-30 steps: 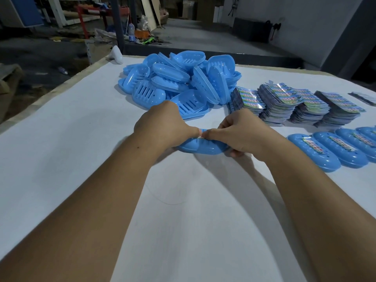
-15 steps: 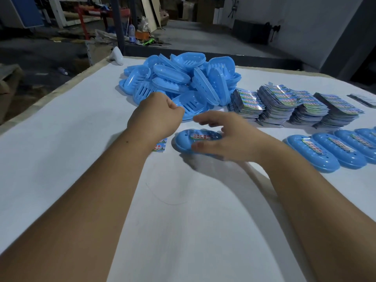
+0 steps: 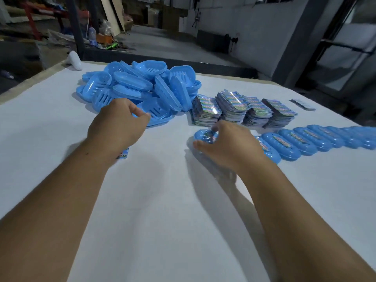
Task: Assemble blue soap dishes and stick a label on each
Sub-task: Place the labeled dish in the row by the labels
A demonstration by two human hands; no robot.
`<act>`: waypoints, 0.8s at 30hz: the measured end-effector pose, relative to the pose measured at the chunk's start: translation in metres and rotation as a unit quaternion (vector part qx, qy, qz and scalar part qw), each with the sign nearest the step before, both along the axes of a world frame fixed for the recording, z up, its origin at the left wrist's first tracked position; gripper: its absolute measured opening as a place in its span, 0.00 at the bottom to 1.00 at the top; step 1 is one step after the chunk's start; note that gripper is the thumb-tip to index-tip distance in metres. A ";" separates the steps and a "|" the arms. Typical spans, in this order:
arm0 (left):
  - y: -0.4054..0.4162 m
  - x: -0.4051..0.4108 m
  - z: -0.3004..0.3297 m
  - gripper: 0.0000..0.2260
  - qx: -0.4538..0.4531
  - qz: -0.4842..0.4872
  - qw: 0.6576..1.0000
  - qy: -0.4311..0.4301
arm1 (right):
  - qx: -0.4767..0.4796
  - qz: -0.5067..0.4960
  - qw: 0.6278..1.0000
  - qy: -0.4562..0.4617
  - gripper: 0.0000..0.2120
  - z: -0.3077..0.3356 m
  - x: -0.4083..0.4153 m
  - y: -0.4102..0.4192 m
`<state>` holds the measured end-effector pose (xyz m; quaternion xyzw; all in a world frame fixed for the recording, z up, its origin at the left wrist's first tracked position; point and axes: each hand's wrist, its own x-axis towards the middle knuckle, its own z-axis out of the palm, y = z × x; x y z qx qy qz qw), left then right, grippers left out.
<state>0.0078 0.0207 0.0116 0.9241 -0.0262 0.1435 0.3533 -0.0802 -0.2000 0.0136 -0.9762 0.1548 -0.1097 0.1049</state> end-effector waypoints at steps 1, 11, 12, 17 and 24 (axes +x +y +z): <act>0.000 0.000 0.000 0.09 -0.002 0.000 1.000 -0.001 | -0.011 -0.016 1.000 0.010 0.32 -0.002 -0.006 -0.005; -0.001 -0.002 -0.002 0.09 -0.004 -0.009 1.000 0.002 | -0.009 -0.078 0.997 -0.001 0.32 -0.007 -0.034 -0.021; -0.002 -0.002 -0.002 0.10 -0.002 -0.009 1.000 0.002 | -0.002 -0.085 0.996 -0.005 0.33 -0.007 -0.035 -0.024; -0.002 -0.001 -0.004 0.10 0.000 -0.010 1.000 0.001 | 0.038 -0.107 0.993 -0.018 0.37 -0.006 -0.036 -0.038; -0.003 -0.002 -0.004 0.11 -0.001 -0.021 1.000 0.006 | 0.069 -0.162 0.984 -0.039 0.36 -0.004 -0.037 -0.064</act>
